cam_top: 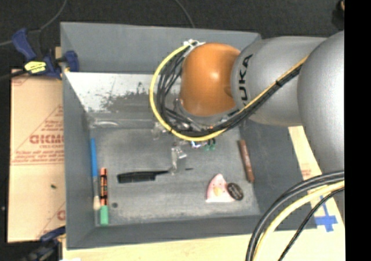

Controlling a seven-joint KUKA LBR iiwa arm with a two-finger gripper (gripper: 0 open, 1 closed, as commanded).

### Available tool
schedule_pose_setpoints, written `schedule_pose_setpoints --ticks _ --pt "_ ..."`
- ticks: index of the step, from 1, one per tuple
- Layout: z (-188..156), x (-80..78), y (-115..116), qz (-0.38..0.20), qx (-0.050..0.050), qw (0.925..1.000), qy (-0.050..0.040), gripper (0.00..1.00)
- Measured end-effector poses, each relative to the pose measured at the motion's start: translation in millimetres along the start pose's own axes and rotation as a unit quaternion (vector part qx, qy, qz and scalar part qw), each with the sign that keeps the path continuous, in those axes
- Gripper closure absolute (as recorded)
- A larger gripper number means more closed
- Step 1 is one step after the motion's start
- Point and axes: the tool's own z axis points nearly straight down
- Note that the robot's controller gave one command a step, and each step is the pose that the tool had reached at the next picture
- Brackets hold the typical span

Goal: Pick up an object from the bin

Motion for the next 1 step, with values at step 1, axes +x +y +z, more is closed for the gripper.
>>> schedule_pose_setpoints --ticks 1 --pt "56.0 22.2 12.3 -0.008 0.0 1.0 -0.0022 0.0"
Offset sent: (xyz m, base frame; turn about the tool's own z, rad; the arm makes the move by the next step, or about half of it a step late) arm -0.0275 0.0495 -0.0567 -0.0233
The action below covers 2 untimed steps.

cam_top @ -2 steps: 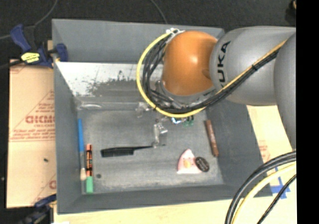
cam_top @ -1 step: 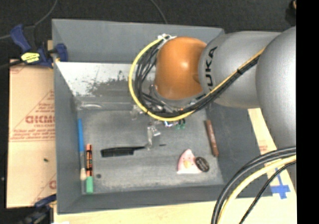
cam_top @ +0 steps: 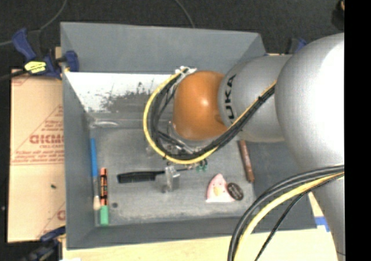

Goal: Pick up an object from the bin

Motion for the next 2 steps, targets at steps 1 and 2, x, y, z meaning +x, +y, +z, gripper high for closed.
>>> schedule_pose_setpoints --ticks 1,2 --pt "-0.7 -11.8 42.9 -0.004 -0.001 1.0 -0.0011 1.0" --pt "-0.7 -11.8 42.8 -0.004 -0.001 1.0 -0.0011 1.0"
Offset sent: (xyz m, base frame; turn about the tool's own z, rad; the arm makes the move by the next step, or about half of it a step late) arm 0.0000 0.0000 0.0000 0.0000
